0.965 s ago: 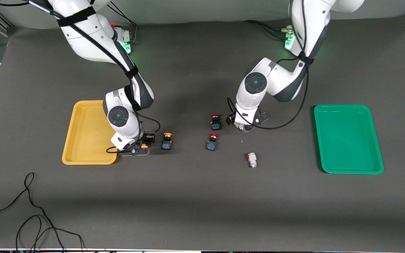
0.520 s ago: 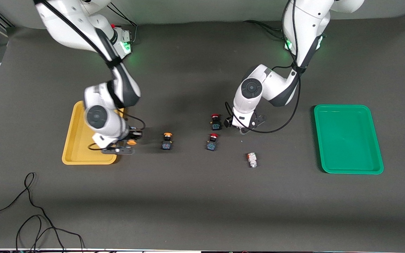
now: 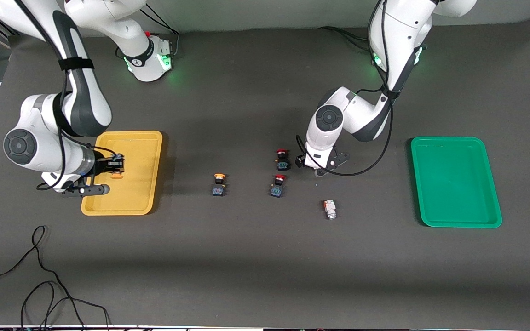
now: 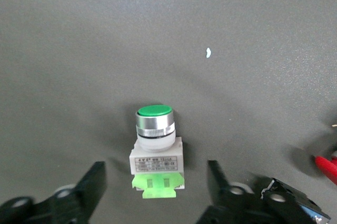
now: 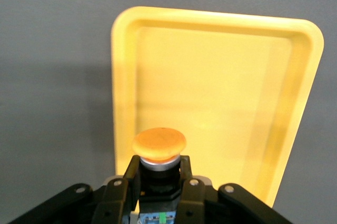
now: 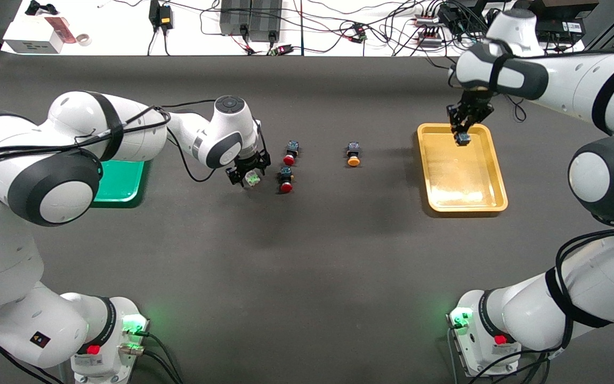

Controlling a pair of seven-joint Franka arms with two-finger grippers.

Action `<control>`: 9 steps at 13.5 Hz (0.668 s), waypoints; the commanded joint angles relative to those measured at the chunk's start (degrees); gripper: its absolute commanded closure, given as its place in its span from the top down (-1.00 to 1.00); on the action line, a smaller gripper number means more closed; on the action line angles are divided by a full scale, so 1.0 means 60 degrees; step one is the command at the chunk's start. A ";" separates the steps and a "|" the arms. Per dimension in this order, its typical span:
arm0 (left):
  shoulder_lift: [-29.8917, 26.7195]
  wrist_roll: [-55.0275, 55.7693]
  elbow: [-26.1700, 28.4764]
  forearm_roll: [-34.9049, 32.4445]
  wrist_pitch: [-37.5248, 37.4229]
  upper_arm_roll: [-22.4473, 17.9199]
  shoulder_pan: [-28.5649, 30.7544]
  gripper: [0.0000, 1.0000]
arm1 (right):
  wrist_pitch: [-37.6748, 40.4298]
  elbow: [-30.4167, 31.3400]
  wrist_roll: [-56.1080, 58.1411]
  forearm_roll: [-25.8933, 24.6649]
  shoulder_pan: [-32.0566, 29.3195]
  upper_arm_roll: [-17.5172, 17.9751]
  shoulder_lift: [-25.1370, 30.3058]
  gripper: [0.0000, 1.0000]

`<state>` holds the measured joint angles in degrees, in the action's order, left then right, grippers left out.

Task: Place green and yellow buttons in trays
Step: 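Lower the yellow button into the yellow tray with the right gripper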

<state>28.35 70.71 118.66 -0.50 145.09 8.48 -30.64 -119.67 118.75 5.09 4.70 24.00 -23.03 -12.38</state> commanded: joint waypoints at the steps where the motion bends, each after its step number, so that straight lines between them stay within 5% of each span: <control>1: -0.0023 0.0241 0.0029 -0.0225 0.0134 -0.0065 -0.0094 -0.67 | -0.1961 0.1356 0.0352 0.0110 0.0117 0.0000 -0.0031 -1.00; 3: -0.0052 0.0241 0.0029 -0.0225 0.0134 -0.0065 -0.0079 -1.00 | -0.3281 0.1914 0.0557 0.0125 0.0087 0.0000 -0.0469 -1.00; 6: -0.0547 0.0271 0.0043 -0.0225 -0.0172 -0.0094 -0.0050 -1.00 | -0.4003 0.2063 0.0558 0.0693 0.0087 0.0000 -0.1041 -1.00; 9: -0.1980 0.0358 -0.0088 -0.0210 -0.1896 -0.0065 -0.0065 -1.00 | -0.4458 0.2063 0.0558 0.1092 0.0190 0.0146 -0.1540 -1.00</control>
<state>24.65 70.82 117.33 -0.83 140.78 8.33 -30.62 -144.58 131.24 7.21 9.35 24.41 -22.44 -20.32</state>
